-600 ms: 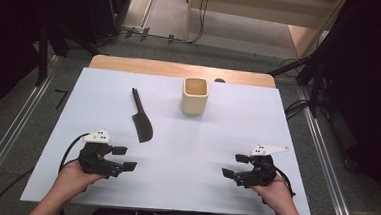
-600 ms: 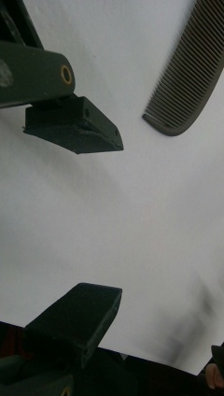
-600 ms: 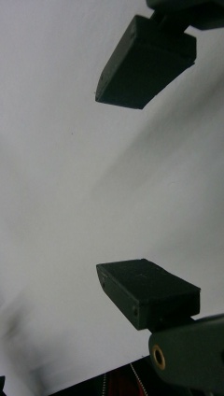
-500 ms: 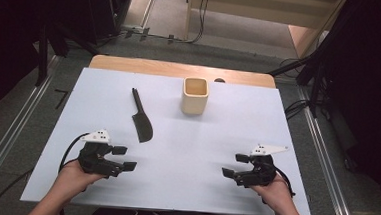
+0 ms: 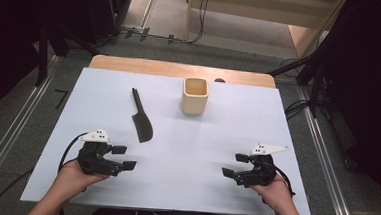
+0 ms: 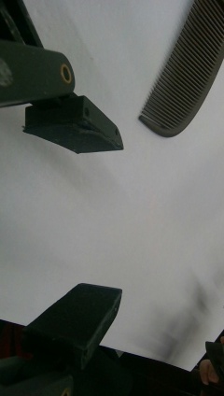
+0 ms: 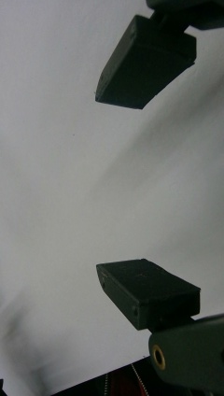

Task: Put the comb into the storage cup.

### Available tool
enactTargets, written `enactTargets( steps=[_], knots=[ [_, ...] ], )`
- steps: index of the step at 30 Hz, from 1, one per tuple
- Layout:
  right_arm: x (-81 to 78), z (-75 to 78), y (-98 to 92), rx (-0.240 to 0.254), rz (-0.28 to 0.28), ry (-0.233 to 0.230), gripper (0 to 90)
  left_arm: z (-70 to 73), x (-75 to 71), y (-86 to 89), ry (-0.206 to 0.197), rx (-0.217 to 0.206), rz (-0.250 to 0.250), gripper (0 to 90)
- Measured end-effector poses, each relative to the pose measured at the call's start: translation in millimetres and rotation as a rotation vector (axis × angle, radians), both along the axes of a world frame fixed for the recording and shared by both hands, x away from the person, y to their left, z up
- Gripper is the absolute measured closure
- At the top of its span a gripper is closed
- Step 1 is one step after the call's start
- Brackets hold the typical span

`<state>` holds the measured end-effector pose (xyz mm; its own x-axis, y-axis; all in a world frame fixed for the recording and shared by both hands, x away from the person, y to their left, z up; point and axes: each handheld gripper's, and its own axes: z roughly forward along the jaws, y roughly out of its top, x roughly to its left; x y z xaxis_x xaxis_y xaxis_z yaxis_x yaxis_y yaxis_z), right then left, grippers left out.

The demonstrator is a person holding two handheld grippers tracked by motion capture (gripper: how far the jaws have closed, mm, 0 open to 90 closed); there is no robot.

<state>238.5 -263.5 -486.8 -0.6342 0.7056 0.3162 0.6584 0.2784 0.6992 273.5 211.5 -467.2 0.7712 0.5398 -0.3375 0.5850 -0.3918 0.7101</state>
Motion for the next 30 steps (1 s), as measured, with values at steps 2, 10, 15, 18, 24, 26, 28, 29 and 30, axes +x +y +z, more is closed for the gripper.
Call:
enactTargets(
  steps=[2,10,15,18,24,26,28,29,30],
  knots=[
    [0.2,-0.1,0.2,0.000,-0.001,0.000,14.3,-0.1,0.0,0.3,0.004,0.002,-0.002,25.4],
    [0.7,-0.7,-0.7,-0.003,-0.002,0.000,14.3,-0.2,2.4,-1.1,0.022,0.003,0.014,25.4],
    [0.7,-0.7,-0.5,-0.001,0.000,0.003,14.3,0.6,3.4,-0.3,0.032,0.006,0.012,25.6],
    [0.8,-1.1,0.0,-0.006,0.005,0.007,14.3,0.8,3.6,-0.2,0.041,0.007,0.012,25.7],
    [0.6,-1.3,-0.8,-0.017,-0.003,0.000,14.3,0.9,4.2,-0.3,0.055,0.008,0.014,25.7],
    [0.6,-1.2,-0.8,-0.016,-0.006,0.000,14.3,1.0,4.3,-0.2,0.057,0.009,0.012,25.7],
    [0.7,-1.4,-0.9,-0.020,-0.004,0.001,14.3,1.1,4.2,-0.2,0.056,0.010,0.014,25.7],
    [0.4,-1.1,-0.6,-0.018,-0.005,0.005,14.3,1.1,4.3,-0.1,0.057,0.010,0.014,25.7],
    [0.3,-1.1,-0.3,-0.016,-0.003,0.004,14.3,1.2,4.3,-0.1,0.056,0.011,0.015,25.7]
  ],
)
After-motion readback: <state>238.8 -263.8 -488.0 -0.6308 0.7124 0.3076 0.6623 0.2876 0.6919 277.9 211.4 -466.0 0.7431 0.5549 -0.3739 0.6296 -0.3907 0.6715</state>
